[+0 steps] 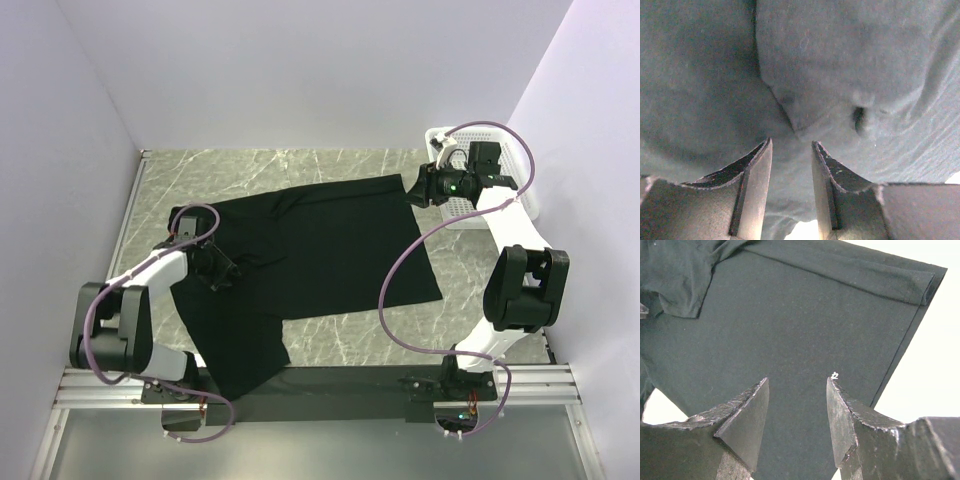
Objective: Fold and stack the t-shirts
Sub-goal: Fold the tshirt
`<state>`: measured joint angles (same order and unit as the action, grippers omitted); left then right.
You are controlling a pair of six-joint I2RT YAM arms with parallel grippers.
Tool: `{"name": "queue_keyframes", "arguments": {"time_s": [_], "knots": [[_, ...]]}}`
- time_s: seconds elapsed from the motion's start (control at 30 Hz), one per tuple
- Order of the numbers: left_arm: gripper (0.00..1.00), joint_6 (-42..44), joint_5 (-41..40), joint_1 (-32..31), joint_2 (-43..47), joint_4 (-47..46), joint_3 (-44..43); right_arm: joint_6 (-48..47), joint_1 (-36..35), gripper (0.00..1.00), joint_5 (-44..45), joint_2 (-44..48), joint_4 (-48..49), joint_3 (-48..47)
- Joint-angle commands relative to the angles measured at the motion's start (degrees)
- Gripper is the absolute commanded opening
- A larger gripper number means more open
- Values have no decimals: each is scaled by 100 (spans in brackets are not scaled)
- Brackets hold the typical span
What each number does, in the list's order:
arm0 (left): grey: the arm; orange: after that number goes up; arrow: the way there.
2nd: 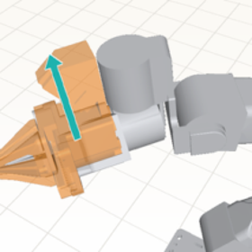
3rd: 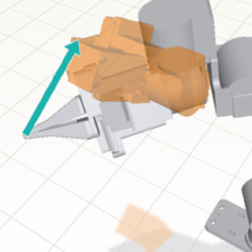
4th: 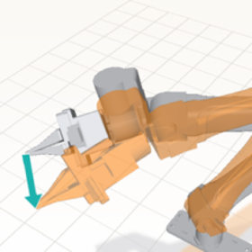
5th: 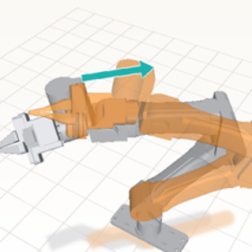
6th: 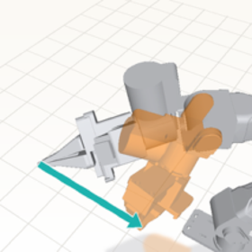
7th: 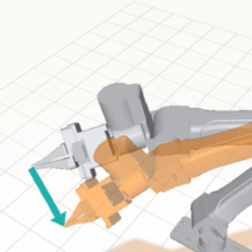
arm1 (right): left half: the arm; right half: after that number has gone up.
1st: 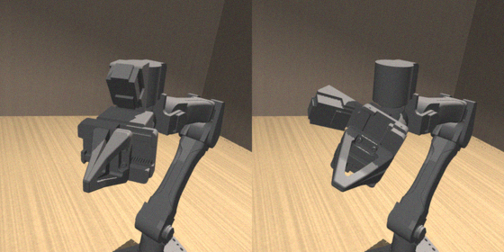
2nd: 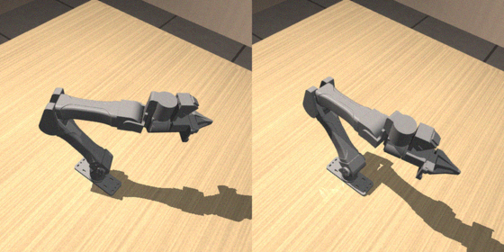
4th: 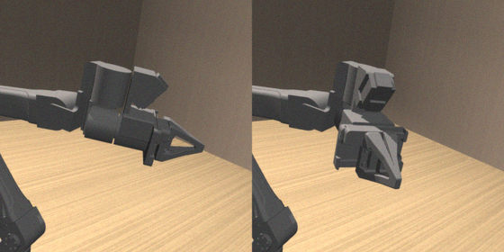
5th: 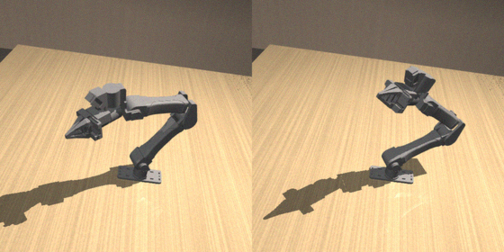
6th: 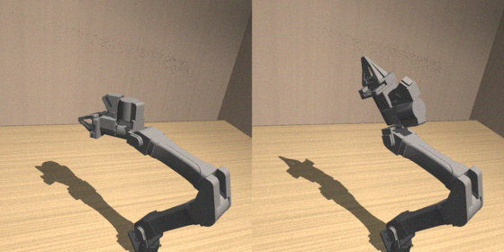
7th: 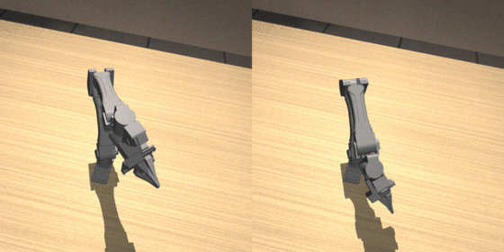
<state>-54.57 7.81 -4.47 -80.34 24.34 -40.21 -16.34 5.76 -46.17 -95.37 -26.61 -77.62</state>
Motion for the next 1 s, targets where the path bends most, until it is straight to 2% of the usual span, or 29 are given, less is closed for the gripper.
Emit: {"name": "queue_keyframes", "arguments": {"time_s": [0.0, 0.3, 0.6, 0.73, 0.97], "knots": [[42, 16, -131, 16, -140, -333, -286, -27, -5, 57, -50, 256, 147, -16], [37, -54, -219, 16, -448, -570, -268, 8, 13, 57, -41, 300, 174, 63], [28, -28, -236, 16, -624, -606, -418, 17, 22, 57, -50, 256, 139, 11], [28, 60, -228, 16, -527, -448, -514, 17, 13, 57, -32, 265, 156, 37], [34, 166, -201, 25, -413, -263, -497, 34, 13, 57, -41, 247, 182, 28]]}}
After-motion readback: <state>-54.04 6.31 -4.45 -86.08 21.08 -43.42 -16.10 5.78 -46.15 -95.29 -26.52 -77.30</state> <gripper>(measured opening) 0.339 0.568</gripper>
